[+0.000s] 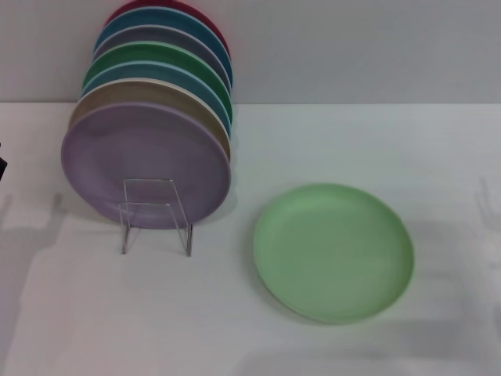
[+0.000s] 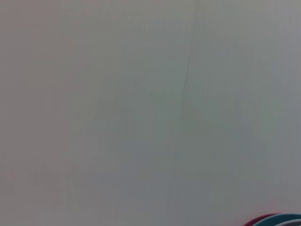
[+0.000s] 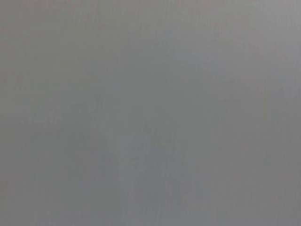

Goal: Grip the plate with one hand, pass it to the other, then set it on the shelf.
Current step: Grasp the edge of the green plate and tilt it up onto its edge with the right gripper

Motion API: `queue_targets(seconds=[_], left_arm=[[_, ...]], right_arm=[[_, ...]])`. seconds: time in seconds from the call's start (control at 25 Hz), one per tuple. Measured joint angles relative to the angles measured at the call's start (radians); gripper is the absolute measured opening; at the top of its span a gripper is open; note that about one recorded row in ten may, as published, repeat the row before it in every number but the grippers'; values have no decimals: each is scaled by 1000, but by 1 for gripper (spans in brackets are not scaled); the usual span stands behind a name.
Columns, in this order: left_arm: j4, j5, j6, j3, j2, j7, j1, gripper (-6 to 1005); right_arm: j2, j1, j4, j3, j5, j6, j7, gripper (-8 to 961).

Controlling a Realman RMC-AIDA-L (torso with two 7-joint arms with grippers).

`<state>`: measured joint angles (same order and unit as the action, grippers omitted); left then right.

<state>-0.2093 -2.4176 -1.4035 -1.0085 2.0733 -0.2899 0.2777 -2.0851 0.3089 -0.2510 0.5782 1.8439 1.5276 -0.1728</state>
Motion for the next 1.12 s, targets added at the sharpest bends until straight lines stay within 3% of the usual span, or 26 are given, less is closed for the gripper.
queue_targets(seconds=[0.8,1.12], left_arm=[[-5,0,0,-1,1,0,1,813],[0,0,0,-1,0,0,0,813]], right_arm=[[-1,3,-2,-18,0,5,-46,683],[0,4,-98,-30,-1,-1,-301,682]])
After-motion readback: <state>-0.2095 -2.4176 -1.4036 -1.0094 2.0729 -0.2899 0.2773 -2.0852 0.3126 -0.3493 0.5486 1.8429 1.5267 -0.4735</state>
